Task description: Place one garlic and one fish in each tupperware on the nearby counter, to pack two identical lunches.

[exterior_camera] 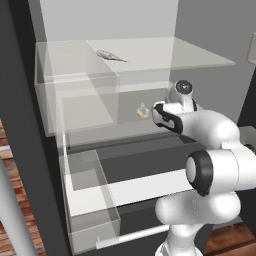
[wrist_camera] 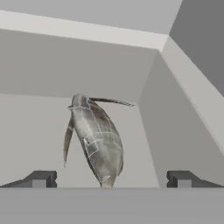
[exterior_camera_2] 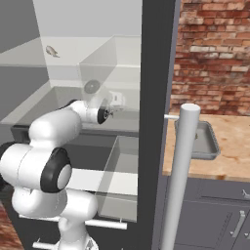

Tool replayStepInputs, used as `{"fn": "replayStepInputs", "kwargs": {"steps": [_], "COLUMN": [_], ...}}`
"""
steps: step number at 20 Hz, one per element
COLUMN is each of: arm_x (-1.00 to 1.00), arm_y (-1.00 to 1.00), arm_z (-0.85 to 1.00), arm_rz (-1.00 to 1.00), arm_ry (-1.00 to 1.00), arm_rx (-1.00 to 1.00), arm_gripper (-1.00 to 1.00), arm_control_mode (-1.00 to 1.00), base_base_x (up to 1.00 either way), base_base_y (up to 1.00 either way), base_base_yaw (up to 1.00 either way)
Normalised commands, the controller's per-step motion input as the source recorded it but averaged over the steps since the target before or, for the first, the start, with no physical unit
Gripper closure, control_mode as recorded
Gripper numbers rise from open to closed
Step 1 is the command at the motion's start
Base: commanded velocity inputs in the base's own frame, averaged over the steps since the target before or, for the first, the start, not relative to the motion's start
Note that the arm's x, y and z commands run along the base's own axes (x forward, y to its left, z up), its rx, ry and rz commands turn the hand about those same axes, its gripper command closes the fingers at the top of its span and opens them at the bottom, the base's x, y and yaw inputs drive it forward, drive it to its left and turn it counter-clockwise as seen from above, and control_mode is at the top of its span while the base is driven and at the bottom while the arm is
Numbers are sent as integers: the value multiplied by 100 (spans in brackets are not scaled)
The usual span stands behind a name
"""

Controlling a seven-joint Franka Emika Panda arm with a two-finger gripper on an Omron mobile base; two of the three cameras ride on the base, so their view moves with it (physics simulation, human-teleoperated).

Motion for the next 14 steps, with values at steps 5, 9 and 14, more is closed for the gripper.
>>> {"fn": "replayStepInputs", "kwargs": {"steps": [5,9,14], "arm_x": [46,35,21], "arm_y": [-1,0,0], "arm_z": [-13,-31,-48], "arm_rz": [0,0,0], "arm_ry": [0,0,3], "arm_rx": [0,0,0], "arm_gripper": [-100,-100,-100], "arm_control_mode": [-100,-100,-100], "base_base_x": [0,0,0], "base_base_y": [0,0,0], "base_base_yaw": [0,0,0]}}
